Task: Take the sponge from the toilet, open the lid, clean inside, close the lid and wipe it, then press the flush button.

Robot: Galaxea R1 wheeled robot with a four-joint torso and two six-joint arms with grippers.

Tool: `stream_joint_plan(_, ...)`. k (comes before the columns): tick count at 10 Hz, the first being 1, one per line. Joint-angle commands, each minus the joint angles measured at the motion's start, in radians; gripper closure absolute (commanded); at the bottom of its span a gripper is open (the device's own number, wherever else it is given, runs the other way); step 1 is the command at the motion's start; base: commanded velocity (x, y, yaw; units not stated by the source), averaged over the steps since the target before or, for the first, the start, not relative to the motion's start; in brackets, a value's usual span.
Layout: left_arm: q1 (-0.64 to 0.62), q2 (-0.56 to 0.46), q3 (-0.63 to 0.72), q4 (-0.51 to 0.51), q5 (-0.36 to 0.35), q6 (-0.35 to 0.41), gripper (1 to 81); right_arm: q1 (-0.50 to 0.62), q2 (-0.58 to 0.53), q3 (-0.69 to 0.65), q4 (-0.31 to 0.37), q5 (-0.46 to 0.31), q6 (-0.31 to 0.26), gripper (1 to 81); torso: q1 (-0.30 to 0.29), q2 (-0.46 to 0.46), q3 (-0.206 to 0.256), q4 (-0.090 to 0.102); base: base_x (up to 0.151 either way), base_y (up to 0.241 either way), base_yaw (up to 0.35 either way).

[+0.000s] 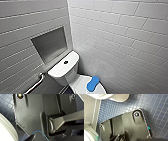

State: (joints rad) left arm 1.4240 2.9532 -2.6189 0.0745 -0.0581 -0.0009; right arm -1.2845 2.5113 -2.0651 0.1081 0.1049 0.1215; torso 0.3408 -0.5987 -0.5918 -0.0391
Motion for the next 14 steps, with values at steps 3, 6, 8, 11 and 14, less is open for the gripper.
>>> stream_joint_plan(3,-0.007,-0.003,0.003,-0.002,0.069,0.001,1.0,0.182,-0.09,0.02,0.015,-0.066,0.124,1.0,0.11,-0.173,0.0,0.0,0.0,0.0,0.0)
stream_joint_plan(6,-0.006,-0.003,0.002,-0.002,0.069,-0.004,1.0,0.259,-0.121,0.027,0.015,-0.068,0.176,1.0,0.182,-0.288,-0.048,0.0,0.0,0.0,0.0)
stream_joint_plan(8,-0.006,0.001,0.002,-0.002,0.069,-0.005,1.0,0.283,-0.118,0.031,0.015,-0.063,0.184,1.0,0.224,-0.356,-0.122,0.0,0.0,0.0,0.0)
stream_joint_plan(11,-0.004,0.008,0.002,-0.002,0.07,-0.007,1.0,0.319,-0.124,0.031,0.015,-0.065,0.187,1.0,0.293,-0.464,-0.223,0.0,0.0,0.0,0.0)
stream_joint_plan(14,0.0,0.014,0.002,-0.002,0.07,-0.005,1.0,0.394,-0.119,0.033,0.016,-0.071,0.213,1.0,0.293,-0.464,-0.189,0.0,0.0,0.0,0.0)
